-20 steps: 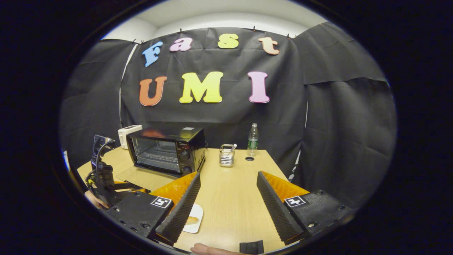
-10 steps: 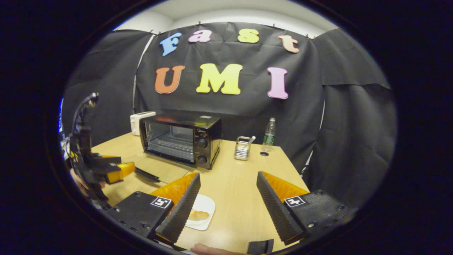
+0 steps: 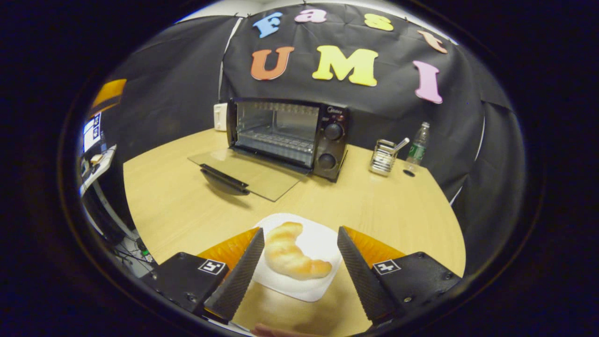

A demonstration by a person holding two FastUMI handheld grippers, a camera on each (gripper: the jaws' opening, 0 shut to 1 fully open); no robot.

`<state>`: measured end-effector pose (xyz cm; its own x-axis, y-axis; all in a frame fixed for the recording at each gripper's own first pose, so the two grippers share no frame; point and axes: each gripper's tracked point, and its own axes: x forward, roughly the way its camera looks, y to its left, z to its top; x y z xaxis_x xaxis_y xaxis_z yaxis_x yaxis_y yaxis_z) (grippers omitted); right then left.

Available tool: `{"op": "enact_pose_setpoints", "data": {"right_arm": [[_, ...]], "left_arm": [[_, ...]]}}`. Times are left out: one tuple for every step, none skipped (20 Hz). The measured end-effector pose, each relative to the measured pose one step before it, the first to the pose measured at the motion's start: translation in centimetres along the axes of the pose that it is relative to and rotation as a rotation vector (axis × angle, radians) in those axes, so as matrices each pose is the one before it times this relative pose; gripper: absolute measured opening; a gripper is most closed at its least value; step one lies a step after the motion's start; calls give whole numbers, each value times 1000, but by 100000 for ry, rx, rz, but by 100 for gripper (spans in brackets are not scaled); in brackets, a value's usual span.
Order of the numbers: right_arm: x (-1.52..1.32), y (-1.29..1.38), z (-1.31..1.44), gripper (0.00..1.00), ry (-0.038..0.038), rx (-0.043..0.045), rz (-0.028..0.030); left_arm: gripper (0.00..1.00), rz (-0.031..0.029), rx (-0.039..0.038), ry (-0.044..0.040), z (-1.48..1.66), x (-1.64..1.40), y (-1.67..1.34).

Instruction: Open the electric oven with the left hand, put the food in, and close the electric oven.

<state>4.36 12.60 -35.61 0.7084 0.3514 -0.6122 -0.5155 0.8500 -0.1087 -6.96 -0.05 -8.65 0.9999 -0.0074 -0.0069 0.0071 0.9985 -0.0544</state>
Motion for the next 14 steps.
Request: {"op": "enact_pose_setpoints", "data": {"right_arm": [[765,271,-191,99,1364,-566,1709],[790,182,-245,100,1432,-799,766],[601,164,-239,99,1631,41,853],[635,207,-537,99,2856,330,453],[521,406,-369,97,2341,962,1430],[650,316,-427,95,2202,469,1245],[295,427,-336,95,2256,229,2459],[329,83,710,89,-2084,2466,349],[359,211,-188,82,2167,1710,1618],[-13,40,162,76,-219,2660,-187],[-173,15,149,72,394,1539,-503],[58,-151,-13,67,529,510,-981],[49,48,163,63,-668,420,179],[-56,8,-22,59,-239,-171,57]], "left_arm": [[90,-945,553,-2746,888,-1026,-187],[90,-833,1376,-2318,965,-806,-52],[90,-28,1118,-2190,617,-636,147],[90,-885,615,-887,332,-483,-144],[90,-1724,107,-428,191,-367,-406],[89,-2174,-820,171,-53,-252,-430],[89,-1616,-1090,-47,52,-56,-416],[89,-650,-803,933,-304,12,-112],[90,463,-307,1122,-461,-3,297],[90,1369,31,1148,-495,242,469],[90,952,202,1297,-498,217,180],[90,464,699,795,-407,178,30],[90,202,766,702,-258,153,-9],[90,7,631,1001,-415,175,-95]]}}
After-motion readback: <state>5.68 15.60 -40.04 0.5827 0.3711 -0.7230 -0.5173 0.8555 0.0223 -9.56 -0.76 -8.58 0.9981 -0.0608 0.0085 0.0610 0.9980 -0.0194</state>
